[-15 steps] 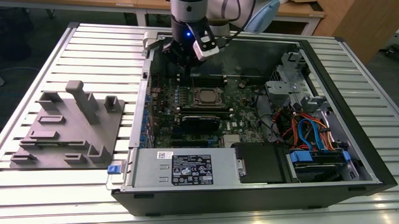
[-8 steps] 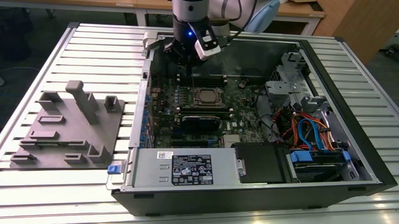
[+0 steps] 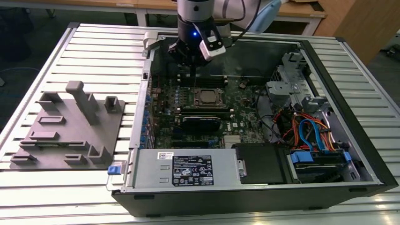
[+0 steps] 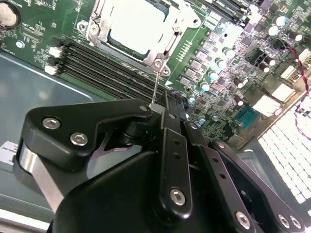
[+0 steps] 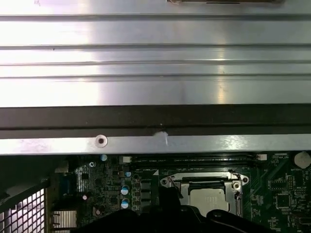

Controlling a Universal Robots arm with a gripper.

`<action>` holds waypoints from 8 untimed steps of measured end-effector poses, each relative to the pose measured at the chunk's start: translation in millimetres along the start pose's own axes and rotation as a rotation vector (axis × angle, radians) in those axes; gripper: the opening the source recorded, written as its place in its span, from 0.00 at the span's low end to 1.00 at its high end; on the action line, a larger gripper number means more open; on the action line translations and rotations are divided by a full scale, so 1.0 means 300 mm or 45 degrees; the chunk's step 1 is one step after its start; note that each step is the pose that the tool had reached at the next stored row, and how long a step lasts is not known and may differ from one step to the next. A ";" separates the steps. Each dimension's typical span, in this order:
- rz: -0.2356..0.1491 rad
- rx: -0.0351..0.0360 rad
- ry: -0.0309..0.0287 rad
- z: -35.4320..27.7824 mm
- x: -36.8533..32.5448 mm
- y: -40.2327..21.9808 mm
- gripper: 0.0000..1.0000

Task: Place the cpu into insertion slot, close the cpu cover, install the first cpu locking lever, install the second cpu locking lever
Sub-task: 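Install the first cpu locking lever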

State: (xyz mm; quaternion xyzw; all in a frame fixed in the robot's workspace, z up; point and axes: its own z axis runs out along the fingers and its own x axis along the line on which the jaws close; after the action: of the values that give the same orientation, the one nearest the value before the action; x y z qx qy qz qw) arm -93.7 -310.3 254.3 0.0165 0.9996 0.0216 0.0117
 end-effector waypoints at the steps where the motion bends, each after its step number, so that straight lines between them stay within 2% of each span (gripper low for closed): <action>1: 0.000 0.0000 0.0000 0.000 -0.003 0.000 0.10; 8: 0.000 -0.0001 -0.0001 0.002 -0.025 0.001 0.10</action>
State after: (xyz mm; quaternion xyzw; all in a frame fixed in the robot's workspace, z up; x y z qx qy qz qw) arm -86.1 -310.3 254.0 0.0165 0.9996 0.0217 0.0117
